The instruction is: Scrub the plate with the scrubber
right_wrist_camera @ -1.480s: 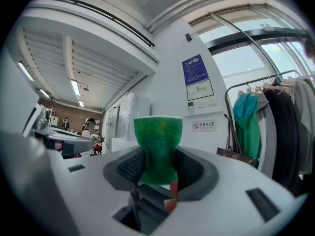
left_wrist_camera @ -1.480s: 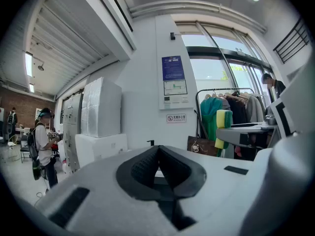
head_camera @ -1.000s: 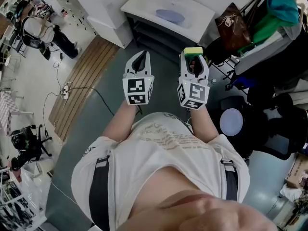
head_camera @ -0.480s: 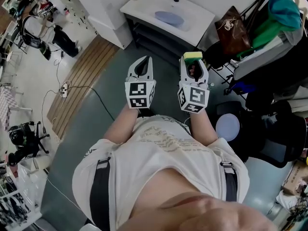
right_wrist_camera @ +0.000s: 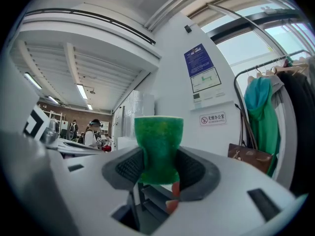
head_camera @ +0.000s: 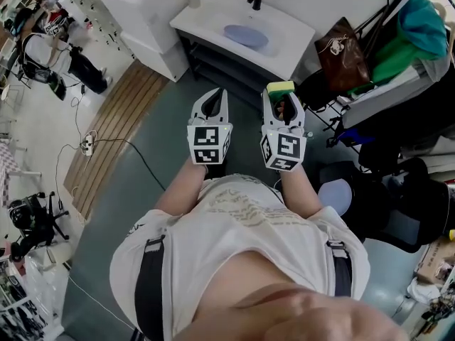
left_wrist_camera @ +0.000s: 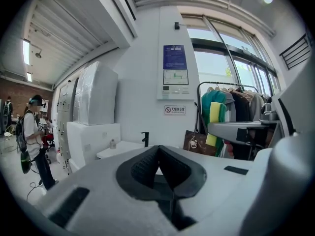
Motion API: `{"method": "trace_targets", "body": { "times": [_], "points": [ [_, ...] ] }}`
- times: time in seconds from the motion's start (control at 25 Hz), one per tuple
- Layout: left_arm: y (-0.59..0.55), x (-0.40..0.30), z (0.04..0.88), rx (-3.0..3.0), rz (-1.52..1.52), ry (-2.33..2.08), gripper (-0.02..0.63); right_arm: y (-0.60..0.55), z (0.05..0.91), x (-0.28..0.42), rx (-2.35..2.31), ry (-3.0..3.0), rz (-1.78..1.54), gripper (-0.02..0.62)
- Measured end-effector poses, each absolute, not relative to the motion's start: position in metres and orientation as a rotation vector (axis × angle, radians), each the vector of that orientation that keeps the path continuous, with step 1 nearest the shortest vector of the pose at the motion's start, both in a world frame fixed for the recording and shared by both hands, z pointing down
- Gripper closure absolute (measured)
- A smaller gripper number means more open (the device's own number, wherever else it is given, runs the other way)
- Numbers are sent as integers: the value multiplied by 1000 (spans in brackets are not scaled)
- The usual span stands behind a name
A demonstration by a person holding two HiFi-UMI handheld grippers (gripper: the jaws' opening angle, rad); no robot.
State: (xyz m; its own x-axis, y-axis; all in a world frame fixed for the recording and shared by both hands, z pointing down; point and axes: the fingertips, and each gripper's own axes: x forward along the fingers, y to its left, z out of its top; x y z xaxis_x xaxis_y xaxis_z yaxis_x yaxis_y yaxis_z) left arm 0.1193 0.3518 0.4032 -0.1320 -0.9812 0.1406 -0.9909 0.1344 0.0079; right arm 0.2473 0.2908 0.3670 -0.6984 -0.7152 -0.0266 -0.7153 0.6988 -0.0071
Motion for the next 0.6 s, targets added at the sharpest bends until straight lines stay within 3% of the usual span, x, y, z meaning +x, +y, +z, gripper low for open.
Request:
{"method": "trace_targets", "body": {
  "times": [0.6],
  "points": [
    [216, 15, 391, 2090, 132, -2170, 584, 170, 354, 147, -1340, 2839, 19, 391]
  ]
}}
